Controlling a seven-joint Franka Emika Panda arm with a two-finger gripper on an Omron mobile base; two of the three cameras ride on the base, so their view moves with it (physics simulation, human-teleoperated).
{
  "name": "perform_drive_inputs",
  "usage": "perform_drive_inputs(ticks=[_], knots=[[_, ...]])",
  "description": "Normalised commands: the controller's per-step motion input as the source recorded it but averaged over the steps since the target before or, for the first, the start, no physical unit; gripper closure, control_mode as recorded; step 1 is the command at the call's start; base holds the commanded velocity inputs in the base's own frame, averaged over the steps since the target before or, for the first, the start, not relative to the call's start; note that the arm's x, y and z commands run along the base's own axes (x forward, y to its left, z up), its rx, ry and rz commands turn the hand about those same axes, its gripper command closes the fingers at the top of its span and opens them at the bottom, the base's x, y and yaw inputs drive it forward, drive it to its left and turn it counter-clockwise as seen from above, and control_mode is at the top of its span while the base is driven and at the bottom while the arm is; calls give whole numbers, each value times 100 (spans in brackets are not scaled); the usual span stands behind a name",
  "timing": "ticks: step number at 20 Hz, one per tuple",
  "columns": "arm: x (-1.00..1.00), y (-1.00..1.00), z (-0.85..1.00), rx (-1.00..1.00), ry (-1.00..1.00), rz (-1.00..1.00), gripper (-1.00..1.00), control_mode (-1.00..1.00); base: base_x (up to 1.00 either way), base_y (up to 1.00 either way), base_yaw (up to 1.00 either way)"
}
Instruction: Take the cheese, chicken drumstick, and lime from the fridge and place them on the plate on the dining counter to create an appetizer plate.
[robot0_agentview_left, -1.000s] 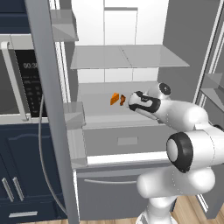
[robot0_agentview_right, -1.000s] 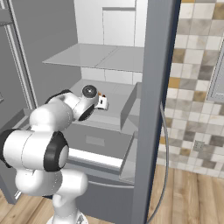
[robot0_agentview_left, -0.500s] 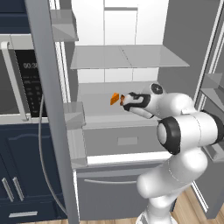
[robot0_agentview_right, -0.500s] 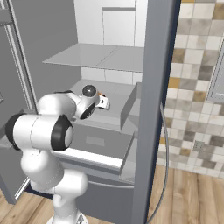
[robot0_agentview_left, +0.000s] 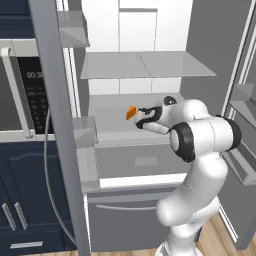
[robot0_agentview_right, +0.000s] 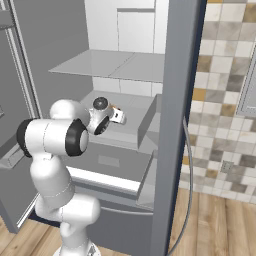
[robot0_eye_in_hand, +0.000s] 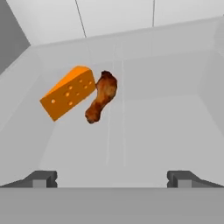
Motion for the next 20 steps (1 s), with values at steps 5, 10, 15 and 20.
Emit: perform_drive_inputs(ticks=[5,10,15,20], knots=[[42,14,-18,0,0,-8,-100,-100,0,0,0],[44,15,-18,0,0,-7,-100,-100,0,0,0],[45,18,-7,0,2,-6,-100,-100,0,0,0],[47,24,-10,0,1,-4,-100,-100,0,0,0]])
